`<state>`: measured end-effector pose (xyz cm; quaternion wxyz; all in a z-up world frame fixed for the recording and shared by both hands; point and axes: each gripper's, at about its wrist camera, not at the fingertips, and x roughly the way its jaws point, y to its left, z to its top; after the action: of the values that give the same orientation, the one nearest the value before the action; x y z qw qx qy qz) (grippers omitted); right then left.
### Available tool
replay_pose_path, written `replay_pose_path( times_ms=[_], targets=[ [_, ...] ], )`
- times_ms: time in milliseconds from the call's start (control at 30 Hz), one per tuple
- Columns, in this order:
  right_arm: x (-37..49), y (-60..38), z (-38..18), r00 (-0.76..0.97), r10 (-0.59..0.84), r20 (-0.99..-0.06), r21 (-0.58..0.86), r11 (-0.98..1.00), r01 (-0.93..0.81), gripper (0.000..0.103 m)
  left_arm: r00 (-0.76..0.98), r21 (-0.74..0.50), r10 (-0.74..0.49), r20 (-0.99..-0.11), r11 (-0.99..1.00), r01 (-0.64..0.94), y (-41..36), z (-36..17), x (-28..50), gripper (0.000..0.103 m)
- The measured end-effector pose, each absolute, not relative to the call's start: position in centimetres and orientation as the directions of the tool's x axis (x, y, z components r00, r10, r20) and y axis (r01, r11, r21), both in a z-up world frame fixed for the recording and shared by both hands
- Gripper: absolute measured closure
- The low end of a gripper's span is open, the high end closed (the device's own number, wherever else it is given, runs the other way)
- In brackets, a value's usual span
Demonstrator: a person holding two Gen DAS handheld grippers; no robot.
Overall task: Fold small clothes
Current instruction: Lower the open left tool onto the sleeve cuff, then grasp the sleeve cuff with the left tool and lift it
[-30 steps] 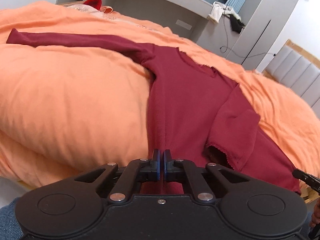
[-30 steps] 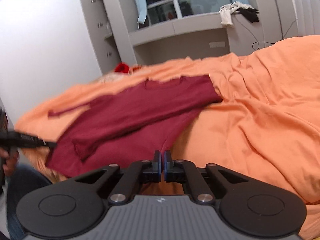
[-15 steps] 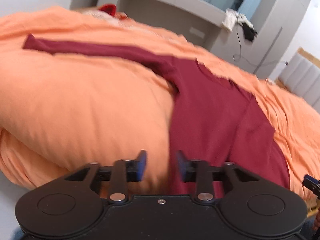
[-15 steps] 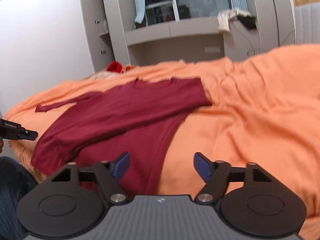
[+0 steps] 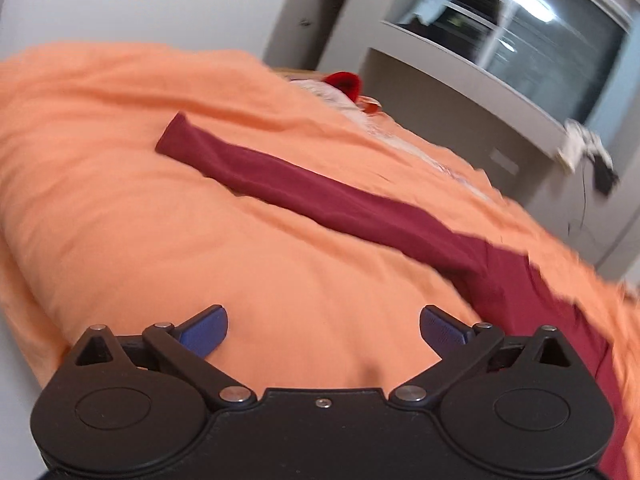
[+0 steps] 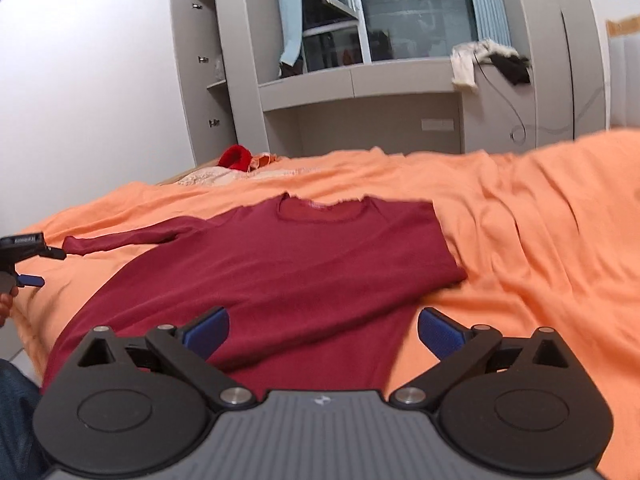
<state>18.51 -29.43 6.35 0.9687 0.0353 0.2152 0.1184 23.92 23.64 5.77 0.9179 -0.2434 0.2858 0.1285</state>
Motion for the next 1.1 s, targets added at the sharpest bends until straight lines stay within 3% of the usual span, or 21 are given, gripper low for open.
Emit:
replay_pose_path(
  times_ms=[300,533,667,833,1000,1033,1100],
  targets=[
    [24.5,-28.5,4.9,0.893,0.240,-0.380,0.107,0.971,-0.215,0.000,0.726,-0.277,0.298,-0.620,0.782,-0.558,27.1,4.2,33.6,0.001],
    [25.5,-29.3,2.7,0.892,0.259,-0.370,0.115,0.966,-0.233,0.000,0.684,-0.342,0.395,-0.613,0.648,-0.681,31.0,2.9,36.2,0.001],
    [25.7,-30.6,1.6,0.870,0.283,-0.404,0.203,0.955,-0.217,0.000,0.724,-0.398,0.417,-0.550,0.631,-0.666,31.6,1.5,35.5,0.001],
    [26.2,-31.8,0.7,0.859,0.291,-0.421,0.306,0.937,-0.167,0.000,0.741,-0.435,0.409,-0.533,0.618,-0.655,31.6,1.6,35.2,0.001],
    [26.4,-32.4,-0.2,0.854,0.291,-0.432,0.369,0.921,-0.126,0.000,0.739,-0.482,0.441,-0.510,0.565,-0.670,32.6,1.4,34.9,0.022],
    [26.4,-32.4,-0.2,0.857,0.287,-0.428,0.374,0.919,-0.121,0.000,0.734,-0.491,0.450,-0.508,0.549,-0.677,32.8,1.3,34.8,0.033],
    [26.2,-32.4,-0.4,0.862,0.281,-0.423,0.379,0.919,-0.114,0.000,0.723,-0.512,0.463,-0.513,0.511,-0.691,33.5,1.0,34.3,0.066]
  ],
)
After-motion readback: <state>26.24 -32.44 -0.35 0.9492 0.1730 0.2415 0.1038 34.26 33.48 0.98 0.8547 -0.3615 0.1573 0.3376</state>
